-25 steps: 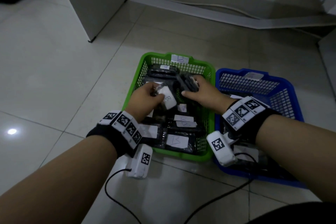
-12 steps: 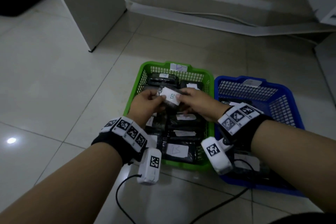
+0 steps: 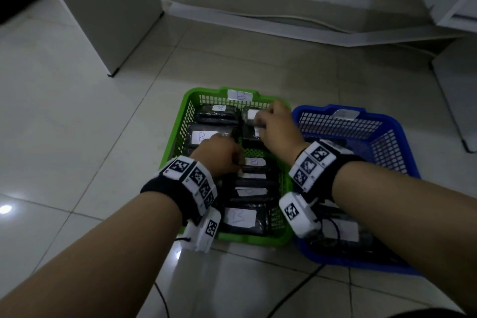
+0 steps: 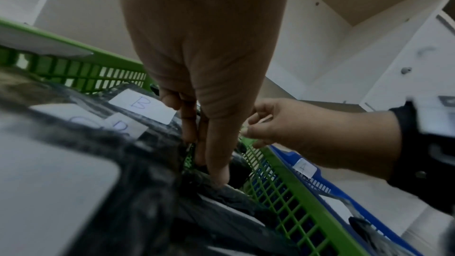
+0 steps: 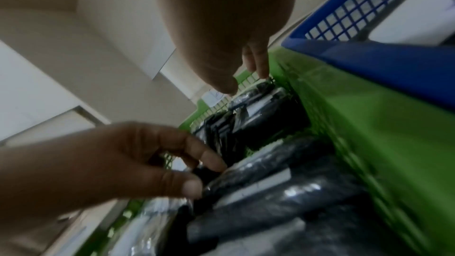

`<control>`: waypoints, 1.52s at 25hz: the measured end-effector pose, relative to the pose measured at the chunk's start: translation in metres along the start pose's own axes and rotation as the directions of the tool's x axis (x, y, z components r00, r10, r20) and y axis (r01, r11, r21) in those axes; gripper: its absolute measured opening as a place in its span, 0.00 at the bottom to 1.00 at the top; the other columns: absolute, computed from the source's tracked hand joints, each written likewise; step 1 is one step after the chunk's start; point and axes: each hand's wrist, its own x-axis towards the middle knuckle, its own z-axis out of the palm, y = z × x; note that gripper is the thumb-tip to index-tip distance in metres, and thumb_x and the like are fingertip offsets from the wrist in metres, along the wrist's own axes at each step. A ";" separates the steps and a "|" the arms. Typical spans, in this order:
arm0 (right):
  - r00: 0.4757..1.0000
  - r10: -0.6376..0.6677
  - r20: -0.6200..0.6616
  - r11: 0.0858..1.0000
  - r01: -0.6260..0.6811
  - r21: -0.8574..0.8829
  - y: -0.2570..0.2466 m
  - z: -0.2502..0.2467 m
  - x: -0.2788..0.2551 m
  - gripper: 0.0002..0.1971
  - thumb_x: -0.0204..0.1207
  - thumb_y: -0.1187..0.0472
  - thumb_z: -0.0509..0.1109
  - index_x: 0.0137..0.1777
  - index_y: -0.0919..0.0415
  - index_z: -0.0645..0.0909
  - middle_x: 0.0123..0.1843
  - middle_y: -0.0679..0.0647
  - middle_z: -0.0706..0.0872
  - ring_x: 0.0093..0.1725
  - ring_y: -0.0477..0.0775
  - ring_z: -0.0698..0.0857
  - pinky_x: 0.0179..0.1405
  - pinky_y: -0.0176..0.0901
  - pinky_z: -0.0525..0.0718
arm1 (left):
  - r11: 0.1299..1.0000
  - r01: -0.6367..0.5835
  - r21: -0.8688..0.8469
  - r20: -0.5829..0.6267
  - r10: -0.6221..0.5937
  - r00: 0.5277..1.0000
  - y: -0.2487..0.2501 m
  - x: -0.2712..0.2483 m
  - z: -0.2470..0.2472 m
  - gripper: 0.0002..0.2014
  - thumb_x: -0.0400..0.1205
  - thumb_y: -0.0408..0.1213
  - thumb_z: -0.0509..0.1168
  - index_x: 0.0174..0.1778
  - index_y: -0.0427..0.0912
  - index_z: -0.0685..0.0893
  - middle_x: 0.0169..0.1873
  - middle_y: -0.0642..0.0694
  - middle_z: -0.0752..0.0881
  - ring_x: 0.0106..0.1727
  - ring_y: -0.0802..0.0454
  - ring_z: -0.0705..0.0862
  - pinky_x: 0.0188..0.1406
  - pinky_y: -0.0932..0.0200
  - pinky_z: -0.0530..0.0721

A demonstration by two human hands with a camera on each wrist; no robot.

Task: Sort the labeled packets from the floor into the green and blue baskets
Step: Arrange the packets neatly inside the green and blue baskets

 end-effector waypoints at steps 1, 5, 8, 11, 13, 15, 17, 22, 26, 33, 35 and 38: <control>0.993 -0.057 0.103 0.997 0.063 -0.053 0.001 0.003 -0.007 0.13 0.78 0.66 0.65 0.60 0.61 0.82 0.60 0.60 0.72 0.61 0.62 0.73 0.61 0.49 0.76 | 1.000 0.005 0.025 0.029 -0.006 1.000 0.001 0.003 0.000 0.14 0.68 0.47 0.77 0.48 0.54 0.88 0.50 0.50 0.87 0.56 0.48 0.82 0.57 0.49 0.83; 0.954 -0.120 0.275 0.990 0.136 -0.040 0.013 -0.009 -0.023 0.16 0.77 0.62 0.69 0.64 0.58 0.82 0.62 0.57 0.78 0.65 0.59 0.75 0.60 0.46 0.73 | 0.988 -0.034 0.147 0.125 0.016 0.992 0.008 0.012 -0.008 0.16 0.66 0.45 0.78 0.49 0.54 0.86 0.53 0.49 0.86 0.58 0.46 0.81 0.55 0.51 0.82; 0.873 -0.182 0.453 0.961 0.255 -0.105 0.007 -0.011 -0.039 0.20 0.70 0.52 0.77 0.59 0.58 0.80 0.56 0.55 0.82 0.57 0.56 0.80 0.51 0.46 0.78 | 0.948 -0.086 0.306 0.189 0.028 0.981 0.012 0.013 -0.012 0.21 0.64 0.49 0.79 0.52 0.53 0.85 0.56 0.47 0.82 0.61 0.44 0.77 0.55 0.51 0.77; 0.778 -0.106 0.619 0.900 0.340 -0.273 -0.001 -0.001 -0.034 0.33 0.64 0.46 0.80 0.62 0.59 0.69 0.55 0.58 0.82 0.53 0.60 0.81 0.45 0.51 0.82 | 0.921 -0.102 0.376 0.180 0.035 0.983 0.014 0.008 -0.006 0.18 0.69 0.50 0.75 0.51 0.48 0.86 0.58 0.45 0.79 0.64 0.42 0.73 0.58 0.48 0.77; 0.779 -0.089 0.621 0.895 0.336 -0.293 -0.003 0.004 -0.028 0.37 0.64 0.48 0.80 0.66 0.60 0.65 0.56 0.59 0.82 0.51 0.61 0.83 0.41 0.51 0.83 | 0.948 -0.108 0.300 0.137 0.069 0.988 0.009 0.004 -0.006 0.13 0.70 0.48 0.74 0.48 0.48 0.88 0.58 0.44 0.78 0.64 0.42 0.72 0.60 0.47 0.78; 0.796 -0.076 0.601 0.890 0.326 -0.319 -0.005 0.007 -0.025 0.40 0.65 0.50 0.80 0.71 0.59 0.62 0.59 0.60 0.80 0.54 0.62 0.82 0.41 0.51 0.82 | 0.983 -0.107 0.150 0.065 0.098 0.993 -0.001 0.001 -0.012 0.10 0.68 0.43 0.76 0.44 0.50 0.89 0.56 0.45 0.79 0.62 0.44 0.74 0.59 0.50 0.77; 0.775 -0.071 0.628 0.884 0.340 -0.320 -0.008 0.011 -0.023 0.42 0.66 0.50 0.79 0.75 0.59 0.59 0.59 0.59 0.78 0.54 0.61 0.81 0.41 0.51 0.82 | 0.995 -0.092 0.041 -0.009 0.092 0.996 -0.014 -0.004 -0.016 0.09 0.68 0.38 0.76 0.44 0.49 0.90 0.54 0.46 0.80 0.59 0.46 0.78 0.60 0.55 0.76; 0.811 -0.120 0.572 0.920 0.308 -0.243 -0.009 0.013 -0.018 0.35 0.66 0.53 0.79 0.66 0.59 0.61 0.39 0.52 0.74 0.39 0.57 0.78 0.30 0.48 0.78 | 0.996 -0.052 -0.070 -0.060 0.048 0.997 -0.031 -0.022 -0.011 0.11 0.74 0.35 0.73 0.51 0.48 0.90 0.55 0.47 0.80 0.55 0.49 0.81 0.57 0.61 0.76; 0.842 -0.118 0.526 0.919 0.293 -0.265 -0.007 0.017 -0.023 0.33 0.68 0.52 0.78 0.65 0.57 0.62 0.49 0.56 0.79 0.41 0.57 0.78 0.33 0.48 0.79 | 0.995 -0.063 -0.080 -0.062 0.058 0.996 -0.032 -0.025 -0.009 0.12 0.75 0.33 0.71 0.53 0.48 0.89 0.56 0.45 0.80 0.54 0.48 0.81 0.58 0.58 0.77; 0.781 -0.150 0.606 0.951 0.282 -0.128 -0.005 0.010 -0.015 0.26 0.69 0.54 0.78 0.55 0.56 0.64 0.42 0.51 0.76 0.42 0.56 0.77 0.26 0.41 0.67 | 0.994 -0.071 -0.077 -0.063 0.066 0.996 -0.034 -0.025 -0.008 0.12 0.75 0.34 0.71 0.53 0.50 0.90 0.54 0.47 0.79 0.52 0.50 0.81 0.56 0.64 0.74; 0.779 -0.141 0.611 0.950 0.279 -0.137 -0.007 0.011 -0.018 0.29 0.68 0.57 0.79 0.62 0.58 0.64 0.44 0.52 0.77 0.42 0.56 0.77 0.26 0.43 0.67 | 0.994 -0.071 -0.081 -0.058 0.066 0.996 -0.034 -0.025 -0.007 0.12 0.76 0.34 0.71 0.53 0.51 0.90 0.55 0.47 0.79 0.53 0.51 0.80 0.55 0.66 0.73; 0.733 -0.113 0.671 0.956 0.265 -0.128 -0.009 0.005 -0.016 0.29 0.68 0.56 0.79 0.63 0.58 0.65 0.48 0.55 0.78 0.43 0.55 0.77 0.35 0.44 0.71 | 0.994 -0.082 -0.078 -0.055 0.077 0.995 -0.034 -0.025 -0.007 0.12 0.76 0.34 0.71 0.54 0.51 0.89 0.55 0.47 0.78 0.52 0.51 0.80 0.55 0.67 0.72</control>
